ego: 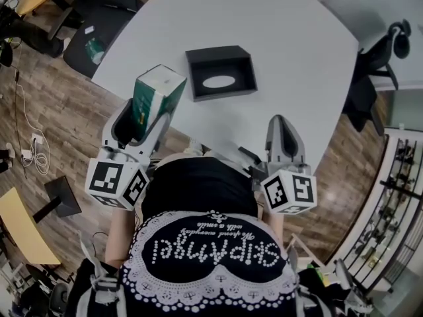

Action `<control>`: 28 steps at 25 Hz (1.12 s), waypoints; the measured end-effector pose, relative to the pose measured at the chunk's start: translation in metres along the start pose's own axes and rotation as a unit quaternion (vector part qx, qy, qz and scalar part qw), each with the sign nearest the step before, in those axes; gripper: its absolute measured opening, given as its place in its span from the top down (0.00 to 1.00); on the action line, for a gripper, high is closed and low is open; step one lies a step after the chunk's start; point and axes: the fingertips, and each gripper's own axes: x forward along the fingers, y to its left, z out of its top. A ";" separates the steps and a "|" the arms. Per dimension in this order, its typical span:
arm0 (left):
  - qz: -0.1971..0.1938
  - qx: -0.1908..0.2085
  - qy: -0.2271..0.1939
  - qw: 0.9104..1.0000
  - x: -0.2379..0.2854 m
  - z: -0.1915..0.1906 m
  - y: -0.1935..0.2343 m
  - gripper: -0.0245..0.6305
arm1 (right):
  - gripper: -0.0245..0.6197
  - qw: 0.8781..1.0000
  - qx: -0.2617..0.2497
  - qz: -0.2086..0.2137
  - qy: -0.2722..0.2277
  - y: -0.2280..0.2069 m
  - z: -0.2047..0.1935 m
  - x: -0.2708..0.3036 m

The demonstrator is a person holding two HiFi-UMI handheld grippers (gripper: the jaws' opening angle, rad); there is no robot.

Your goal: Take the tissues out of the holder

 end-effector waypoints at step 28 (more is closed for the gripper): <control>-0.015 0.003 -0.003 1.000 0.005 0.005 -0.008 0.45 | 0.91 1.000 -0.001 -0.004 -0.004 -0.002 0.001 -0.008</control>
